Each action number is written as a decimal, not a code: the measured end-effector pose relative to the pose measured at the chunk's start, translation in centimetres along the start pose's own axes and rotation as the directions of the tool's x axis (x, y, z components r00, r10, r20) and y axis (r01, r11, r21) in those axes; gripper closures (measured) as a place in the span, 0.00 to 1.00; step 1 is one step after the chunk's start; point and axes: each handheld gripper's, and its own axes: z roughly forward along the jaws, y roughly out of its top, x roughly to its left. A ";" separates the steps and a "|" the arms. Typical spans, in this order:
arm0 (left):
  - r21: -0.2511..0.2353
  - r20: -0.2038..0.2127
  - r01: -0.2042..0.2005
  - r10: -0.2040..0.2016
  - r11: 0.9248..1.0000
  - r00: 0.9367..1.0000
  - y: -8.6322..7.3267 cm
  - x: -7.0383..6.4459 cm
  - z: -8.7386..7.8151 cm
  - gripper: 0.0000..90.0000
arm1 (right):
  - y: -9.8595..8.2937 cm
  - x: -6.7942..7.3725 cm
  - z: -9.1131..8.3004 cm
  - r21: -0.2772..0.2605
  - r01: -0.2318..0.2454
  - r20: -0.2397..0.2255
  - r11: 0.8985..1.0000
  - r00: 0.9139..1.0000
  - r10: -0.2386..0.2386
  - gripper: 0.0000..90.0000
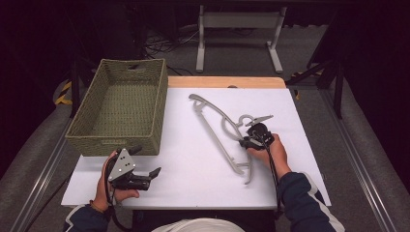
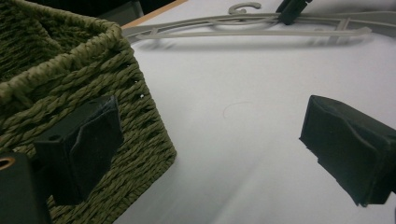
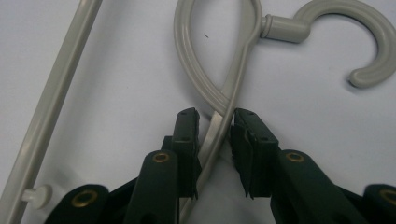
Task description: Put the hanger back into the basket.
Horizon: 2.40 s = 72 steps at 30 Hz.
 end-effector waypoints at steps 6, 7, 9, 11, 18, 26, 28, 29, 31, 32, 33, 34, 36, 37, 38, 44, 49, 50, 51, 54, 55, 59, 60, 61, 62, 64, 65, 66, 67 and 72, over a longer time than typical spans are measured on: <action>0.021 0.020 -0.012 0.012 1.000 1.000 0.1 -0.2 0.6 0.07 | 0.6 -0.3 0.2 0.025 -0.018 -0.015 1.000 1.000 0.019 0.81; 0.025 0.024 -0.015 0.014 1.000 1.000 0.1 -0.3 0.7 0.07 | 0.7 -0.2 0.3 0.027 -0.017 -0.006 0.999 1.000 0.018 0.82; 0.028 0.028 -0.016 0.015 0.999 0.999 0.2 -0.3 0.8 0.07 | 0.9 -0.1 0.3 0.031 -0.011 0.003 0.999 1.000 0.010 0.83; 0.033 0.040 -0.020 0.019 0.999 0.999 0.2 -0.4 1.1 0.07 | 1.2 -0.5 0.6 0.019 -0.023 0.001 1.000 1.000 0.023 0.90; 0.059 0.077 -0.035 0.030 0.998 0.997 0.0 -0.5 1.9 0.08 | 1.5 -0.4 0.9 0.012 0.016 0.012 1.000 1.000 -0.016 0.91; 0.063 0.088 -0.038 0.032 0.997 0.996 0.0 -0.8 1.9 0.09 | 1.2 -0.7 0.0 -0.017 0.051 -0.040 0.999 0.998 -0.052 0.91; 0.065 0.092 -0.037 0.031 0.997 0.995 -0.1 -0.9 1.9 0.09 | 1.0 -0.8 -0.7 -0.035 0.063 -0.051 0.997 0.997 -0.065 0.91; 0.066 0.091 -0.036 0.030 0.997 0.995 -0.1 -0.9 1.9 0.09 | 0.9 -0.7 -1.0 -0.041 0.063 -0.057 0.997 0.996 -0.066 0.91; 0.068 0.093 -0.037 0.030 0.997 0.995 -0.1 -0.9 1.9 0.09 | 0.8 -0.6 -1.2 -0.032 0.094 -0.050 0.995 0.994 -0.095 0.91; 0.069 0.092 -0.037 0.031 0.997 0.995 -0.1 -0.9 1.9 0.09 | 0.7 -0.4 -1.1 -0.016 0.110 -0.043 0.994 0.993 -0.111 0.91; 0.071 0.090 -0.039 0.032 0.997 0.995 -0.1 -0.9 1.9 0.09 | 0.6 -0.4 -0.9 -0.014 0.112 -0.050 0.994 0.992 -0.112 0.91; 0.072 0.090 -0.040 0.034 0.997 0.995 -0.1 -0.9 1.9 0.09 | 0.6 -0.4 -0.8 -0.006 0.116 -0.055 0.993 0.992 -0.116 0.91; 0.074 0.092 -0.046 0.039 0.996 0.995 -0.1 -0.9 1.9 0.09 | 0.6 -0.5 -0.5 0.004 0.103 -0.052 0.995 0.993 -0.103 0.91; 0.075 0.093 -0.043 0.036 0.996 0.995 -0.1 -0.9 2.0 0.09 | 0.6 -0.5 -0.4 0.013 0.102 -0.061 0.995 0.993 -0.101 0.91; 0.076 0.094 -0.042 0.035 0.996 0.995 -0.1 -0.9 2.0 0.09 | 0.6 -0.5 -0.3 0.021 0.103 -0.062 0.994 0.993 -0.102 0.91; 0.081 0.098 -0.044 0.036 0.996 0.995 -0.1 -0.9 2.1 0.09 | 0.9 -0.4 0.0 0.057 0.111 -0.069 0.992 0.992 -0.107 0.84; 0.084 0.102 -0.045 0.037 0.995 0.994 -0.1 -1.0 2.1 0.09 | 1.6 0.3 0.0 0.131 0.148 -0.058 0.980 0.988 -0.142 0.82; 0.085 0.103 -0.044 0.035 0.995 0.994 -0.1 -1.0 2.1 0.09 | 1.6 0.3 0.1 0.133 0.151 -0.055 0.980 0.988 -0.144 0.82; 0.087 0.105 -0.047 0.038 0.995 0.994 -0.2 -1.0 2.1 0.09 | 1.7 0.3 0.1 0.136 0.156 -0.052 0.978 0.987 -0.150 0.85; 0.092 0.105 -0.046 0.037 0.995 0.994 -0.1 -1.0 2.2 0.09 | 1.7 0.7 0.2 0.137 0.168 -0.032 0.976 0.986 -0.165 0.90; 0.094 0.110 -0.049 0.038 0.994 0.993 -0.1 -1.0 2.3 0.09 | 1.7 0.8 0.2 0.138 0.175 -0.027 0.975 0.984 -0.173 0.91; 0.095 0.111 -0.048 0.038 0.994 0.993 -0.1 -1.2 2.4 0.09 | 1.4 0.9 0.1 0.110 0.188 -0.021 0.976 0.982 -0.187 0.92; 0.098 0.112 -0.049 0.038 0.994 0.993 0.0 -1.2 2.5 0.09 | 1.3 0.9 0.1 0.105 0.192 -0.020 0.976 0.981 -0.191 0.92; 0.099 0.113 -0.050 0.039 0.994 0.993 0.0 -1.2 2.6 0.09 | 1.2 1.0 0.1 0.099 0.200 -0.013 0.975 0.980 -0.200 0.92; 0.100 0.118 -0.052 0.040 0.994 0.992 0.0 -1.2 2.7 0.09 | 1.2 1.1 0.0 0.089 0.212 -0.003 0.973 0.977 -0.212 0.92; 0.101 0.120 -0.051 0.038 0.994 0.992 0.0 -1.3 2.7 0.09 | 1.1 1.3 -0.1 0.075 0.232 0.017 0.970 0.972 -0.234 0.92; 0.100 0.121 -0.055 0.042 0.993 0.992 0.0 -1.2 2.7 0.09 | 1.1 1.3 -0.3 0.067 0.239 0.044 0.969 0.969 -0.243 0.92; 0.099 0.118 -0.051 0.039 0.994 0.992 -0.1 -1.2 2.6 0.09 | 1.1 1.3 -0.6 0.056 0.249 0.064 0.967 0.965 -0.253 0.92; 0.097 0.118 -0.046 0.034 0.994 0.992 -0.1 -1.2 2.6 0.09 | 1.1 1.3 -0.9 0.039 0.252 0.073 0.967 0.965 -0.254 0.92; 0.080 0.109 -0.053 0.044 0.995 0.993 0.0 -1.0 2.3 0.09 | 1.2 1.1 -2.7 -0.050 0.268 0.130 0.962 0.957 -0.260 0.92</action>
